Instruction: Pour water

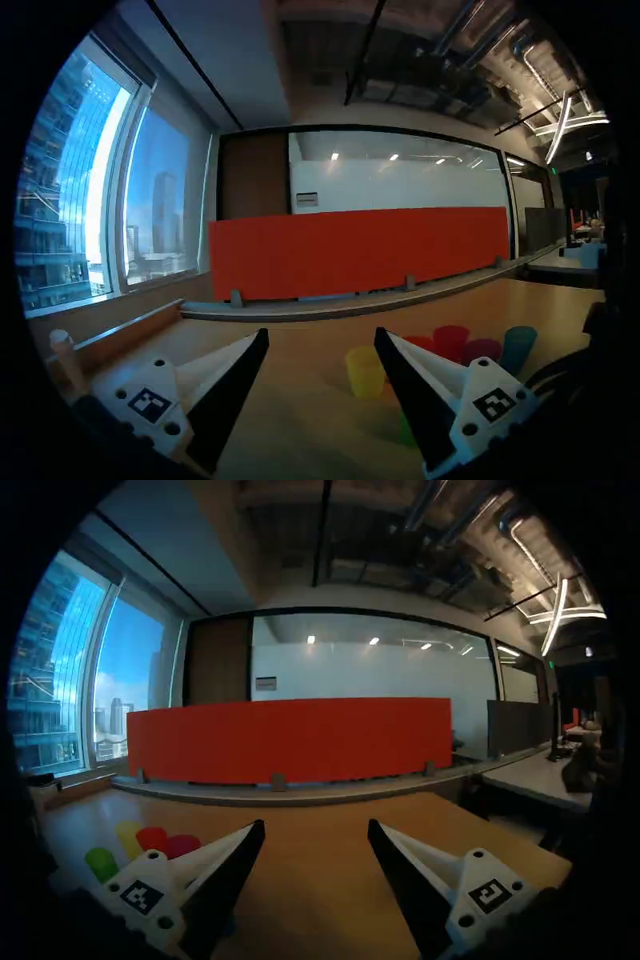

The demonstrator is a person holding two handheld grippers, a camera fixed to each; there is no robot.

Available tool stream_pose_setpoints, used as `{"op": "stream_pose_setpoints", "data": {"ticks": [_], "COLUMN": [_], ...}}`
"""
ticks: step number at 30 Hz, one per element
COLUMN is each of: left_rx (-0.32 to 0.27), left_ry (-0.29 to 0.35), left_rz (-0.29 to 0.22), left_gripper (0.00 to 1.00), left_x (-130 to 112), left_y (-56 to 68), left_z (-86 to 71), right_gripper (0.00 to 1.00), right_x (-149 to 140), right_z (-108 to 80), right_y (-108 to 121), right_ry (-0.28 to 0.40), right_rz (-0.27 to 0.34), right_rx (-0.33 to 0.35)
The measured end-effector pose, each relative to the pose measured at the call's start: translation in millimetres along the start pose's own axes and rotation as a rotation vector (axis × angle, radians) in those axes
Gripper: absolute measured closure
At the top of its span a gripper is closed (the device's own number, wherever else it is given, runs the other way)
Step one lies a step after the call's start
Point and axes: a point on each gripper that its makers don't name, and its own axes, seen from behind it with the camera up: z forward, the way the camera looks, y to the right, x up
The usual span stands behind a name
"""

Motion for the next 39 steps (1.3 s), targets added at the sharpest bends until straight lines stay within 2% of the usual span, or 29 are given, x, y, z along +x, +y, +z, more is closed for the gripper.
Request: {"op": "stream_pose_setpoints", "data": {"ticks": [6,21,32,39], "left_rx": [0.028,0.058,0.062,0.060], "left_ry": [0.012,-0.005,-0.018,-0.019], "left_rz": [0.010,-0.024,-0.031,-0.054], "left_gripper": [0.02,0.02,0.02,0.02], "left_x": [-8,-45,-61,-62], "left_y": [-10.1,-27.2,-33.7,-36.6], "left_z": [-2.1,-3.1,0.3,1.5], "right_gripper": [0.00,0.00,0.00,0.00], "right_x": [2,-2,-1,1], "right_z": [-0.3,4.6,10.6,11.8], "right_y": [5,-4,-10,-12], "right_ry": [0.003,-0.006,-0.014,-0.014], "right_rz": [0.023,0.024,0.017,0.016], "right_rx": [-0.012,-0.010,-0.006,-0.004]}}
